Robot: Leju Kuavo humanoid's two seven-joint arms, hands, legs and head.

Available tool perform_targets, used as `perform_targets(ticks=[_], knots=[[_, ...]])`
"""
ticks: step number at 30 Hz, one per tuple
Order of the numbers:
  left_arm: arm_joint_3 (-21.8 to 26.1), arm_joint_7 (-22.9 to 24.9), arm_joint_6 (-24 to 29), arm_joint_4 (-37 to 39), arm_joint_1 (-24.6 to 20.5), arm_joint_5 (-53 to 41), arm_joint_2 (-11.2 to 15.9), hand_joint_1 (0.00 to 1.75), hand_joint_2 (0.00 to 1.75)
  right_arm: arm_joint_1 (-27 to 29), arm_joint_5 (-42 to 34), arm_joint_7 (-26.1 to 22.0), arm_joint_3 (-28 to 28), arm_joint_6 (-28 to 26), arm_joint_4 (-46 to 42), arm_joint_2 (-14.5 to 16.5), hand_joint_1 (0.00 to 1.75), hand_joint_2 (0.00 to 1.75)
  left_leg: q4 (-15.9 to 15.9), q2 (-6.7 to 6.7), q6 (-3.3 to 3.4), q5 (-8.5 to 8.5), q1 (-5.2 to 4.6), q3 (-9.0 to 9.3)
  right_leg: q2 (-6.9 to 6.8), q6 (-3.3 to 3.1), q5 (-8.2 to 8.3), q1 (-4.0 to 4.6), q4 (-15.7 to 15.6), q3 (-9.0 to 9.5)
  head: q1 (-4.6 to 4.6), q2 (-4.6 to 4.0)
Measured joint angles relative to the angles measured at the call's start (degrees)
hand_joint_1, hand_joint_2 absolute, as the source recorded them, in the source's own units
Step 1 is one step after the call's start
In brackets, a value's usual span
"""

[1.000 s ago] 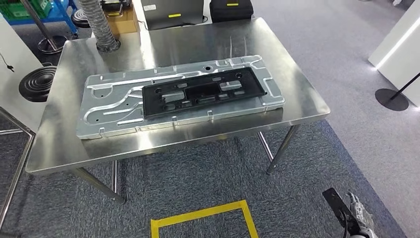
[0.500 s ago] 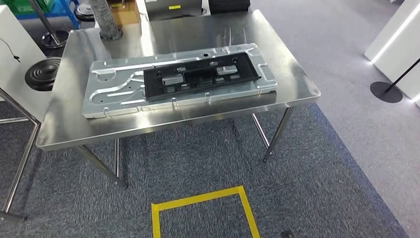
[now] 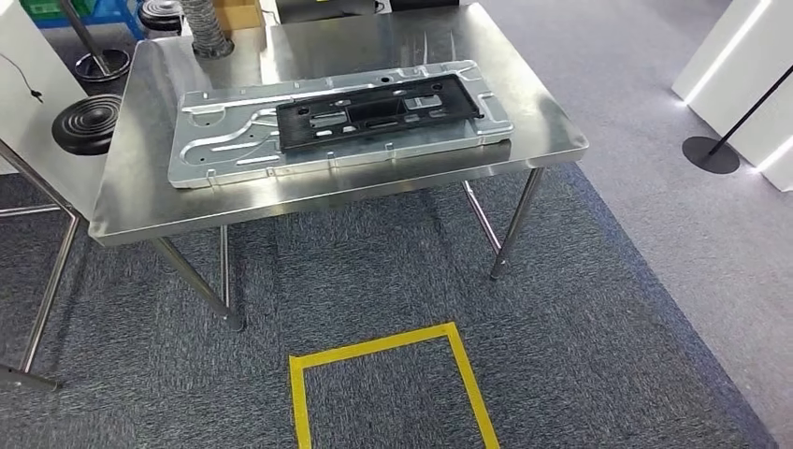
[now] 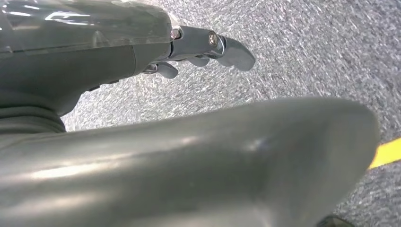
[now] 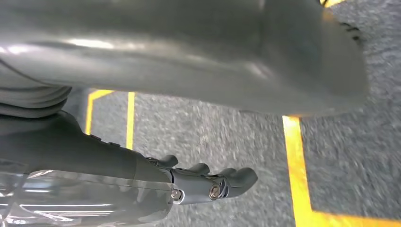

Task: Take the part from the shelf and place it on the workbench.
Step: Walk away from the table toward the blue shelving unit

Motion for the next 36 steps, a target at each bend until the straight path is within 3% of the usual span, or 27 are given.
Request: perform_targets(ticks=[2,3,6,7,8,9,11,13,14,16,17,18,19,21,22,23,24,25,27,29,32,33,34,36], knots=[[-0.2,0.0,-0.1,0.0,0.1,-0.2,0.1,0.00,0.00,0.1,0.2,-0.6,-0.3,0.0,0.0,0.1,0.00,0.00,0.2,-0.11,-0.61,-0.09,0.20,-0.53,-0.12,-0.54,1.33,-0.18,-0.4,-0.89,0.02,0.00],[-0.2,0.0,-0.1,0.0,0.2,-0.3,0.2,0.00,0.00,0.1,0.3,-1.0,-0.5,0.2,0.0,0.1,0.00,0.00,1.4,-0.26,-0.89,-1.85,0.31,-1.07,-0.25,-0.89,2.19,-0.35,-0.6,-1.59,0.02,-0.01],[-0.6,-0.1,-0.2,0.0,0.3,-0.5,0.2,0.00,0.00,0.3,0.5,-2.5,-0.6,1.3,0.0,0.0,0.00,0.00,10.6,-0.54,-1.77,-10.85,0.88,-3.13,-0.43,-1.31,4.67,-0.44,-0.6,-4.44,0.00,-0.01],[-0.6,-0.1,-0.2,0.0,0.2,-0.6,0.2,0.00,0.00,0.4,0.6,-3.0,-0.6,1.8,0.0,-0.1,0.00,0.00,13.8,-0.54,-2.06,-12.09,1.04,-3.36,-0.44,-1.18,5.44,-0.47,-0.4,-5.55,0.00,-0.01],[-0.7,-0.1,-0.2,0.0,0.2,-0.6,0.3,0.00,0.00,0.4,0.9,-3.6,-0.6,2.1,0.0,-0.1,0.00,0.00,15.9,-0.53,-2.34,-11.73,1.18,-3.03,-0.45,-1.00,6.18,-0.57,-0.1,-6.78,0.00,-0.01],[-0.7,-0.1,-0.2,0.0,0.1,-0.6,0.3,0.00,0.00,0.4,1.1,-4.0,-0.6,2.3,0.1,0.0,0.00,0.00,16.3,-0.53,-2.57,-10.10,1.31,-1.89,-0.46,-0.76,6.83,-0.72,0.4,-8.07,0.00,-0.01],[-0.7,-0.1,-0.2,0.0,-0.1,-0.6,0.3,0.00,0.00,0.4,1.5,-4.6,-0.6,2.4,0.1,0.0,0.00,0.00,11.5,-0.58,-2.98,-7.26,1.67,3.01,-0.46,-0.09,7.90,-1.03,1.7,-10.65,-0.01,-0.01],[-0.7,-0.1,-0.2,0.0,-0.3,-0.6,0.3,0.00,0.00,0.3,1.9,-4.9,-0.6,2.4,0.0,0.0,0.00,0.00,3.5,-0.81,-2.83,-8.75,1.72,8.71,-0.44,0.69,8.64,-1.00,3.1,-12.43,0.00,-0.01],[-0.7,-0.1,-0.1,0.0,-0.5,-0.6,0.3,0.00,0.00,0.3,2.0,-5.0,-0.6,2.4,0.0,0.0,0.00,0.00,1.0,-0.92,-2.43,-10.00,1.66,10.17,-0.47,1.06,9.06,-0.90,3.5,-12.87,0.00,-0.01],[-0.8,-0.1,0.1,0.0,-0.5,-0.6,0.3,0.00,0.00,0.3,2.4,-5.2,-0.6,2.4,0.0,0.0,0.00,0.00,-0.3,-0.84,-1.14,-10.46,1.45,10.14,-0.50,1.82,10.02,-0.92,3.5,-13.36,0.01,-0.01],[-0.8,-0.2,0.2,0.0,-0.4,-0.7,0.2,0.00,0.00,0.4,2.4,-5.3,-0.6,2.4,0.0,0.0,0.00,0.00,-0.3,-0.69,-0.61,-9.96,1.44,9.63,-0.47,2.16,9.83,-1.06,3.7,-13.69,0.01,-0.01],[-0.9,-0.3,0.4,0.0,-0.4,-0.7,0.2,0.00,0.00,0.4,2.4,-5.4,-0.6,2.4,0.0,0.0,0.00,0.00,-0.3,-0.56,-0.09,-9.41,1.43,9.01,-0.42,2.47,8.56,-1.22,4.5,-14.22,0.02,-0.01],[-0.9,-0.4,0.5,0.0,-0.4,-0.8,0.2,0.00,0.00,0.5,2.4,-5.5,-0.6,2.5,0.1,0.1,0.00,0.00,-0.4,-0.45,0.31,-8.78,1.46,8.24,-0.36,2.74,6.16,-1.32,6.4,-15.03,0.02,-0.01],[-0.9,-0.7,0.9,0.0,-0.4,-0.9,0.3,0.00,0.00,0.5,2.5,-5.8,-0.6,2.6,0.1,0.2,0.00,0.00,-0.3,-0.35,0.73,-7.54,1.32,6.62,-0.28,3.11,0.36,-1.37,13.2,-16.98,0.02,-0.02],[-0.9,-0.7,1.0,0.0,-0.4,-1.0,0.3,0.00,0.00,0.5,2.6,-6.0,-0.6,2.7,0.1,0.3,0.00,0.00,-0.3,-0.31,0.79,-6.92,1.20,5.81,-0.25,3.20,-1.16,-1.36,16.8,-17.69,0.02,-0.02],[-1.0,-0.8,1.1,0.0,-0.4,-1.1,0.3,0.00,0.00,0.5,2.7,-6.1,-0.6,2.7,0.1,0.4,0.00,0.00,-0.2,-0.27,0.81,-6.33,1.05,5.08,-0.23,3.17,-1.16,-1.35,19.2,-17.78,0.01,-0.01],[-1.0,-0.9,1.2,0.0,-0.4,-1.2,0.3,0.00,0.00,0.5,2.9,-6.3,-0.6,2.7,0.1,0.4,0.00,0.00,-0.2,-0.25,0.80,-5.77,0.89,4.39,-0.22,2.99,0.01,-1.32,19.8,-16.95,0.02,-0.01],[-1.0,-1.0,1.3,0.0,-0.3,-1.2,0.3,0.00,0.00,0.5,3.1,-6.4,-0.6,2.6,0.1,0.5,0.00,0.00,-0.2,-0.39,0.74,-5.24,0.72,3.80,-0.10,2.61,1.65,-1.21,18.2,-15.02,0.02,0.00],[-1.0,-1.1,1.4,0.0,-0.4,-1.4,0.1,0.00,0.00,0.3,3.4,-6.6,-0.6,2.5,0.0,0.6,0.00,0.00,-0.1,-0.80,0.49,-4.37,0.48,2.95,1.15,1.22,3.21,-0.85,10.1,-8.62,0.01,-0.01],[-1.1,-1.1,1.5,-0.1,-0.7,-1.6,-0.1,0.00,0.00,0.2,3.5,-6.7,-0.5,2.4,0.0,0.7,0.00,0.00,-0.1,-1.25,0.04,-3.66,0.43,2.44,2.30,0.18,2.21,-0.52,2.9,-3.78,0.00,-0.01],[-1.3,-1.1,1.6,-0.1,-0.9,-2.0,0.0,0.00,0.00,0.2,3.5,-6.8,-0.5,2.3,0.0,0.9,0.00,0.00,0.0,-1.95,-0.88,-2.86,0.47,1.83,1.46,-0.31,1.91,-0.43,0.2,-2.92,0.01,-0.01],[-1.4,-1.1,1.6,-0.1,-0.8,-2.2,0.0,0.00,0.00,0.2,3.5,-6.8,-0.5,2.3,0.0,1.0,0.00,0.00,0.8,-2.03,-1.14,-3.48,0.46,1.37,1.00,-0.53,2.29,-0.60,-0.1,-3.00,0.01,0.00],[-1.5,-1.1,1.5,-0.1,-0.8,-2.3,0.1,0.00,0.00,0.2,3.6,-6.8,-0.6,2.3,0.0,1.1,0.00,0.00,2.7,-2.03,-1.36,-4.93,0.47,0.53,0.53,-0.73,2.71,-0.77,-0.5,-3.12,0.01,0.00],[-1.7,-1.1,1.5,-0.1,-0.8,-2.4,0.1,0.00,0.00,0.3,3.8,-6.8,-0.6,2.2,0.0,1.3,0.00,0.00,9.7,-1.77,-1.85,-9.34,0.66,-2.24,-0.47,-1.00,3.17,-0.81,-0.5,-3.61,0.00,0.00]])
